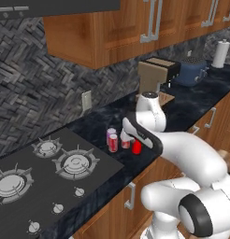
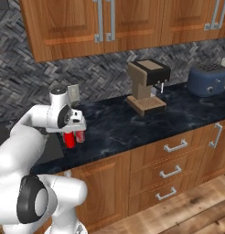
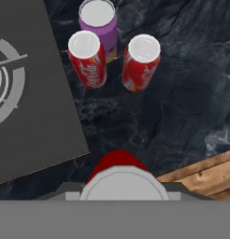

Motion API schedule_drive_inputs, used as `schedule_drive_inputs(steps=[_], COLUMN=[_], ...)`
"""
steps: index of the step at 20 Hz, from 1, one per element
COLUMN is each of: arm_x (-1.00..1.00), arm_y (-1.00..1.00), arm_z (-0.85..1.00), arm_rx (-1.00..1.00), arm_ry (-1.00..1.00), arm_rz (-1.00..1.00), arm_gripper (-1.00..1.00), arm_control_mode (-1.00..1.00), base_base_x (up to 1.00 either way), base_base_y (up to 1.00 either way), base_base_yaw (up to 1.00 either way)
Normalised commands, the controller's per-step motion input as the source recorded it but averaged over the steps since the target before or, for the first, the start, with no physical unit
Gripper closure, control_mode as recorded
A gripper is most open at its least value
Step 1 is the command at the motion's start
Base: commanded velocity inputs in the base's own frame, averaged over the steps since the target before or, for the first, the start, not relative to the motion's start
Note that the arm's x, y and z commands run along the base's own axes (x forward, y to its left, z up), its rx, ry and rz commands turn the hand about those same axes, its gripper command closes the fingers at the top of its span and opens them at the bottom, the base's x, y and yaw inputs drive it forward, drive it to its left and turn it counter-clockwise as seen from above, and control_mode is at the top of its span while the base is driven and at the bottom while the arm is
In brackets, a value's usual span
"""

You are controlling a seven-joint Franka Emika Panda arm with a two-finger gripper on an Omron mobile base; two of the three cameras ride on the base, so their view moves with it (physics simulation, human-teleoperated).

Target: Four empty soda cans are scattered around the kitchen. Gather all the cans and cluster them next to the stove for recycling.

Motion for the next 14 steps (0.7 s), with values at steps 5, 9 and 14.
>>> schedule_drive_inputs(steps=[5,9,14], arm_x=[0.27,0.21,0.11], arm_y=[0.03,0.07,0.07], arm_z=[-0.2,-0.17,-0.16], arm_rx=[-0.02,-0.02,0.0], arm_ry=[0.0,0.0,0.0], arm_rz=[0.01,0.01,0.0], arm_gripper=[1.0,1.0,1.0], arm_control_mode=[-1.0,-1.0,-1.0], base_base_x=[0.0,0.0,0.0], base_base_y=[0.0,0.0,0.0], base_base_yaw=[0.0,0.0,0.0])
